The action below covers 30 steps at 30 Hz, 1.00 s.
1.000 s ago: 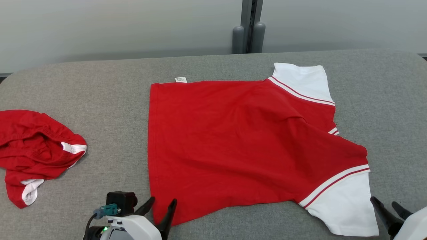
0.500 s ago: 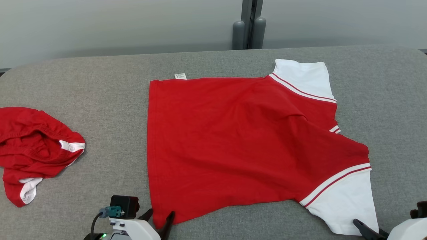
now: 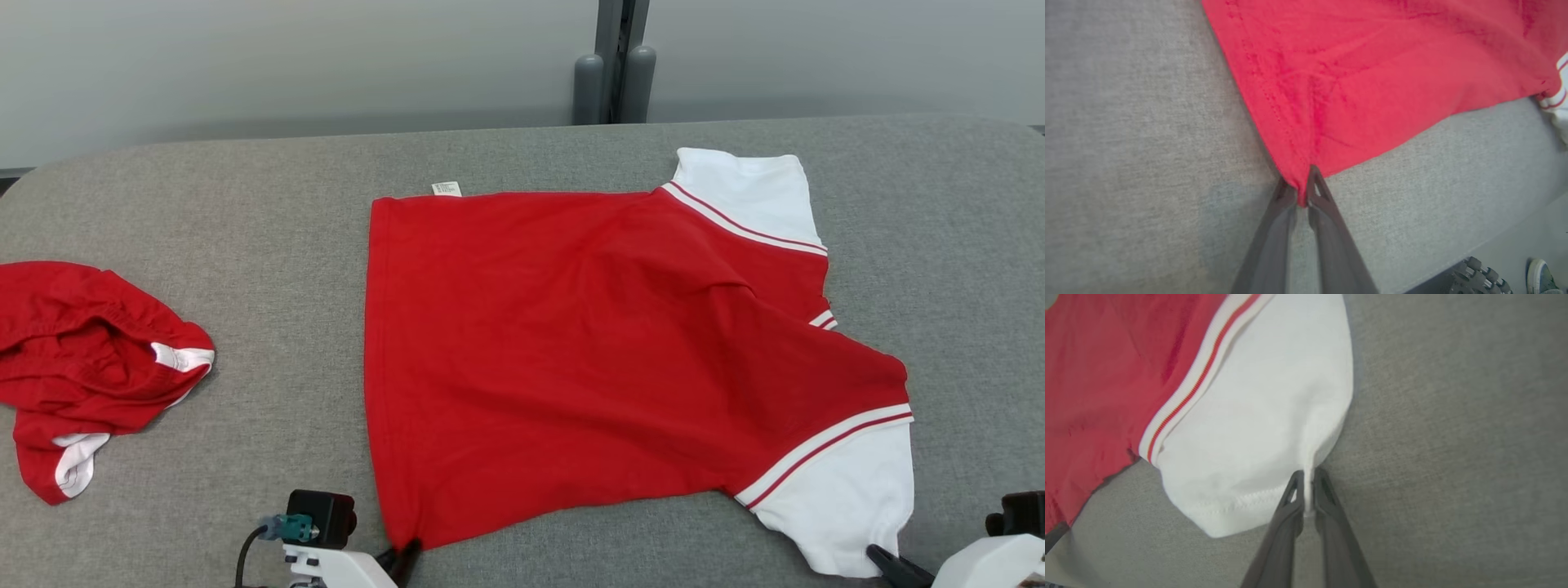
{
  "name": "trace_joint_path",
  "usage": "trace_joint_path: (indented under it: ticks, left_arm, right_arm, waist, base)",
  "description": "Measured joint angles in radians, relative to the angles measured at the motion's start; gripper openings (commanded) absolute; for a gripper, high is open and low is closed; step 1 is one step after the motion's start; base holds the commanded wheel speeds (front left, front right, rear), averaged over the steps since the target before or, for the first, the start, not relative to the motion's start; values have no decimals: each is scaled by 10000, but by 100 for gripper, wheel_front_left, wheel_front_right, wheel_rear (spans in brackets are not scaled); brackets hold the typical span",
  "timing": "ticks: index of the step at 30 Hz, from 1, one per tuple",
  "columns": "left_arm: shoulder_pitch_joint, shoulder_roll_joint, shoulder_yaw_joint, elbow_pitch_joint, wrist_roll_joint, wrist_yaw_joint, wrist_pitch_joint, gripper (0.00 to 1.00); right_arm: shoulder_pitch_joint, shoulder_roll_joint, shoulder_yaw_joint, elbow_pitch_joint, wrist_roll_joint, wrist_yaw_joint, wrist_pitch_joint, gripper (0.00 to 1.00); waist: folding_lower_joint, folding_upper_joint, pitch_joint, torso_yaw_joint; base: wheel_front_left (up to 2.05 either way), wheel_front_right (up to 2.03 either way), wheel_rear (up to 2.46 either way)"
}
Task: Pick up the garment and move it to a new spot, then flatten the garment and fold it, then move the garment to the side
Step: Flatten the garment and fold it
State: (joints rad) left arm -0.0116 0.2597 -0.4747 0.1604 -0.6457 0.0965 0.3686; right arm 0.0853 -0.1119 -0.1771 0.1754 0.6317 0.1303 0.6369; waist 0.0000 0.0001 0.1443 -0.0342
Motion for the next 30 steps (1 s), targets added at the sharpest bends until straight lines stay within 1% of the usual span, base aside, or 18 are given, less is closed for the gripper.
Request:
trace_joint_path:
  ticks: [3, 7, 12, 16, 19, 23, 25, 30]
  left_arm:
    - [-16, -8, -15, 125, 0, -73, -98, 0]
    - [-15, -4, 40, 155, -2, -77, -332, 0]
    - [-19, 56, 247, -115, -98, -111, -702, 0]
    - [26, 157, 347, -585, -184, -115, -706, 0]
    - [121, 251, 380, -1007, -244, -71, -635, 0]
    - [66, 272, 380, -1331, -280, -128, -713, 0]
    - [-105, 178, 387, -1404, -268, -213, -828, 0]
    - [-916, 291, 514, -1095, -151, -410, -945, 0]
  right_arm:
    - [-29, -88, 186, 54, 17, 2, -146, 0]
    - [-57, -290, 420, -42, 224, 0, -633, 0]
    - [-100, -581, 619, -360, 523, 2, -1099, 0]
    - [106, -1022, 865, -894, 834, 0, -1177, 0]
    - [391, -1218, 788, -1438, 1120, 2, -1175, 0]
    - [462, -1210, 807, -1954, 1175, 0, -1371, 0]
    - [375, -1156, 945, -2057, 1174, 0, -1563, 0]
    - [-454, -1133, 1200, -1969, 1074, 0, -2410, 0]
  waist:
    - [1, 0, -29, -6]
    - [0, 0, -147, -17]
    - [0, 0, -285, -18]
    - [0, 0, -419, 19]
    - [0, 0, -457, 65]
    - [0, 0, -314, 109]
    - [0, 0, -218, 123]
    - [0, 0, 96, 136]
  base:
    - [0, 0, 0]
    - [0, 0, 0]
    - [0, 0, 0]
    - [0, 0, 0]
    - [0, 0, 0]
    - [0, 0, 0]
    - [0, 0, 0]
    - [0, 0, 0]
